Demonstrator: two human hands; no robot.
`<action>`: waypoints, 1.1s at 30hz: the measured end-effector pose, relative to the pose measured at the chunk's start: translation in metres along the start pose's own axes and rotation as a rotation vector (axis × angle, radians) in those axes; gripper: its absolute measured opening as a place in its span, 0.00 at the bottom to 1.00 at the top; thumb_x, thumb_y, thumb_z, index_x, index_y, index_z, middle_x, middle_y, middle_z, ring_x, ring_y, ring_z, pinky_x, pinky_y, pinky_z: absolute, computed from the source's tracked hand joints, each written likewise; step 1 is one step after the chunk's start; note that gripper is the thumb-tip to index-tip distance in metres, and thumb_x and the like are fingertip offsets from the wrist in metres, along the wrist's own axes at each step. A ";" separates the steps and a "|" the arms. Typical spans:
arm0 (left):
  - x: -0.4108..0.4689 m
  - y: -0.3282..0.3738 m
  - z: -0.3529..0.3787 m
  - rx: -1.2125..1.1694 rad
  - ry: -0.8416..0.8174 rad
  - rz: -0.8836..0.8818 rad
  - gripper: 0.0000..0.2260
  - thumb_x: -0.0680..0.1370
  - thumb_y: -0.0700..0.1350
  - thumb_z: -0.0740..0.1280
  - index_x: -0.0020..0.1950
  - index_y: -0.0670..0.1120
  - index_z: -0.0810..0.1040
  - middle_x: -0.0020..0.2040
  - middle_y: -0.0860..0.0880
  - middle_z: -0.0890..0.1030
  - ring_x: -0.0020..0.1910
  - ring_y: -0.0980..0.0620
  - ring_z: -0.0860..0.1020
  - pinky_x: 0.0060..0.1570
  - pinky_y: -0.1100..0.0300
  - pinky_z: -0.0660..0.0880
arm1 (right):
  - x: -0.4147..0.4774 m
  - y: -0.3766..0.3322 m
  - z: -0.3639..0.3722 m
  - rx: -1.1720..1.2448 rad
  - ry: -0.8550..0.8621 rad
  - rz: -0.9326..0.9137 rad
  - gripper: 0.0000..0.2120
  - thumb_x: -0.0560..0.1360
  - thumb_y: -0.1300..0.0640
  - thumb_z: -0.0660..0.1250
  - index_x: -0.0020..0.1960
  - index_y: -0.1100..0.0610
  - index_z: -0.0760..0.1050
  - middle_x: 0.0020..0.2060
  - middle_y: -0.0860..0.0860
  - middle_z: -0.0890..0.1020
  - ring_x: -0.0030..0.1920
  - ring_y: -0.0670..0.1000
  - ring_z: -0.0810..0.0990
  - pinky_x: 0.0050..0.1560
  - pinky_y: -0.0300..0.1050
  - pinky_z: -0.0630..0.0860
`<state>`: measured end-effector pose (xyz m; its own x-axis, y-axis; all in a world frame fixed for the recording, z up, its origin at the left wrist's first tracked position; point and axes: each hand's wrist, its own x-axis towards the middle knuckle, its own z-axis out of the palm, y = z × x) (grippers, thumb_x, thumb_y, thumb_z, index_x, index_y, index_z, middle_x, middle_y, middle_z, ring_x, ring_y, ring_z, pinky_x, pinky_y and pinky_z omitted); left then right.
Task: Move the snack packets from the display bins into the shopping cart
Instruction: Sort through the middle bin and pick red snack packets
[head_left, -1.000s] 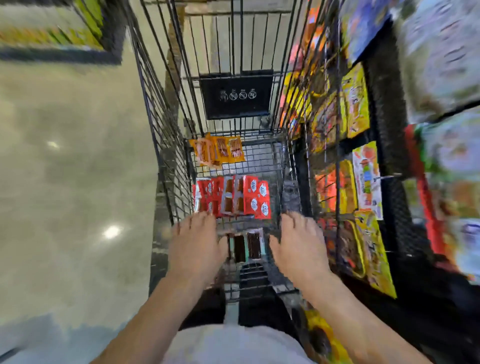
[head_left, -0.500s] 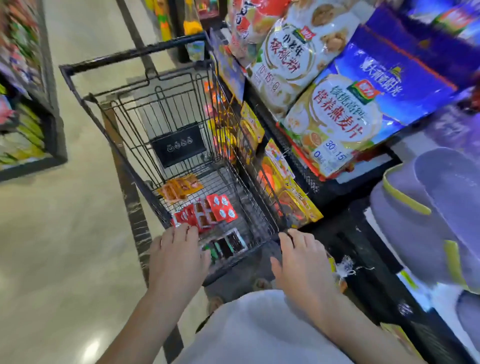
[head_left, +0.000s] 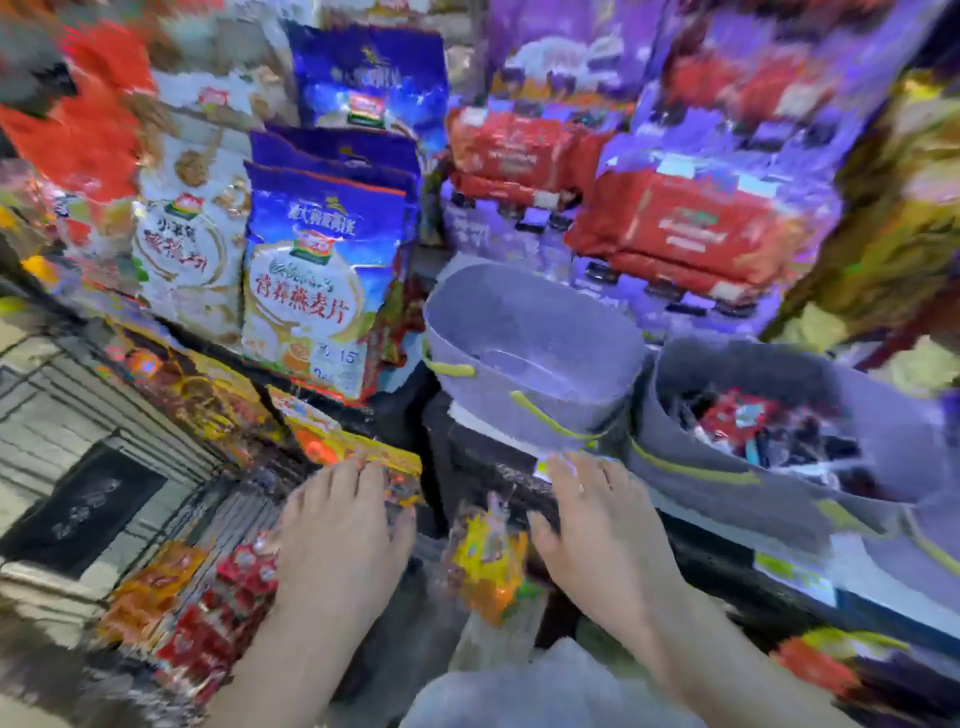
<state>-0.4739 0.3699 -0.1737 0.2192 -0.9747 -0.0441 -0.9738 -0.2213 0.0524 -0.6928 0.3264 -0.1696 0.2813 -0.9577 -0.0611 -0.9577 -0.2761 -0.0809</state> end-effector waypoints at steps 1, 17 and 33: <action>0.006 0.023 -0.002 -0.014 -0.001 0.033 0.23 0.67 0.46 0.84 0.56 0.35 0.84 0.58 0.34 0.85 0.55 0.31 0.84 0.55 0.37 0.80 | -0.004 0.021 -0.006 0.004 0.023 0.033 0.23 0.74 0.42 0.69 0.65 0.53 0.78 0.62 0.53 0.81 0.60 0.60 0.79 0.58 0.55 0.76; 0.117 0.263 -0.001 -0.125 0.058 0.500 0.22 0.83 0.58 0.65 0.73 0.47 0.74 0.70 0.48 0.78 0.67 0.42 0.75 0.66 0.48 0.71 | -0.007 0.280 -0.039 0.186 -0.041 0.327 0.22 0.83 0.45 0.61 0.75 0.52 0.70 0.67 0.51 0.77 0.65 0.56 0.74 0.64 0.47 0.70; 0.189 0.277 0.054 -0.423 -0.084 0.631 0.24 0.84 0.47 0.63 0.80 0.45 0.67 0.79 0.49 0.68 0.78 0.49 0.64 0.74 0.51 0.68 | 0.048 0.342 -0.008 0.158 -0.510 0.259 0.08 0.80 0.52 0.68 0.58 0.51 0.80 0.54 0.49 0.82 0.54 0.53 0.78 0.53 0.48 0.75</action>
<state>-0.7057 0.1260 -0.2214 -0.3930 -0.9184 0.0458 -0.8029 0.3670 0.4697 -1.0073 0.1852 -0.1922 0.0708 -0.8216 -0.5656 -0.9895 0.0139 -0.1442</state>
